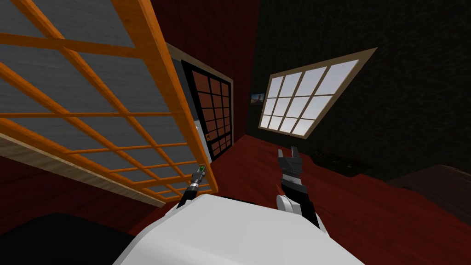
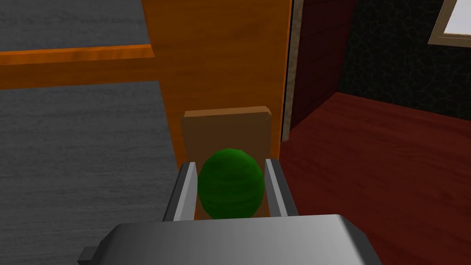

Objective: Pull the door open

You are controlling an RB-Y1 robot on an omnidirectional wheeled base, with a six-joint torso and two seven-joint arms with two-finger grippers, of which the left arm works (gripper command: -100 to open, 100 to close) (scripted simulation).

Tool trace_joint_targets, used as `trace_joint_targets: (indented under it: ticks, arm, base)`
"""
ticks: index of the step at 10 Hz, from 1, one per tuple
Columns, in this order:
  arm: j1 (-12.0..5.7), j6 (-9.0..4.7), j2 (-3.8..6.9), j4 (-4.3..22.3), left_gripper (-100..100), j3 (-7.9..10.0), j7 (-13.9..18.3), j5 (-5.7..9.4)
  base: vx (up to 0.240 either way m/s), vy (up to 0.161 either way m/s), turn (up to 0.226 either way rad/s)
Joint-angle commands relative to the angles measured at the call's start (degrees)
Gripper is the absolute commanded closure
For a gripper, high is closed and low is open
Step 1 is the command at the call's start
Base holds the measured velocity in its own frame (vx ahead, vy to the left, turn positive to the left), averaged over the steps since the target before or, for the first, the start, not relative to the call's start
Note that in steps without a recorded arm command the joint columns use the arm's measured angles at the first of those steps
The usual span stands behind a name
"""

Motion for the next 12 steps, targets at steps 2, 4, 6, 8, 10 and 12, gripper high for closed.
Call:
trace_joint_targets:
  ticks: [2, 4, 6, 8, 10, 12]
  arm:
    - [1.0, -0.92, 0.99, -0.58, 100, -1.97, 1.33, -1.13]
    - [1.54, -1.48, 1.62, -1.1, 100, -3.21, 2.13, -1.85]
    - [1.81, -1.2, 1.73, -1.75, 100, -3.31, 1.94, -1.93]
    - [2.71, -2.74, 2.67, -1.35, 100, -4.64, 3.37, -2.67]
    - [3.36, -4.24, 3.65, -1.01, 100, -5.67, 4.67, -3.27]
    - [4.04, -5.81, 4.67, -0.65, 100, -6.73, 6.01, -3.9]
  base:
    - [-0.195, 0.019, -0.046]
    - [-0.215, 0.011, -0.036]
    - [-0.14, 0.025, -0.024]
    - [-0.173, 0.013, -0.115]
    - [-0.204, 0.035, -0.127]
    - [-0.203, 0.05, -0.117]
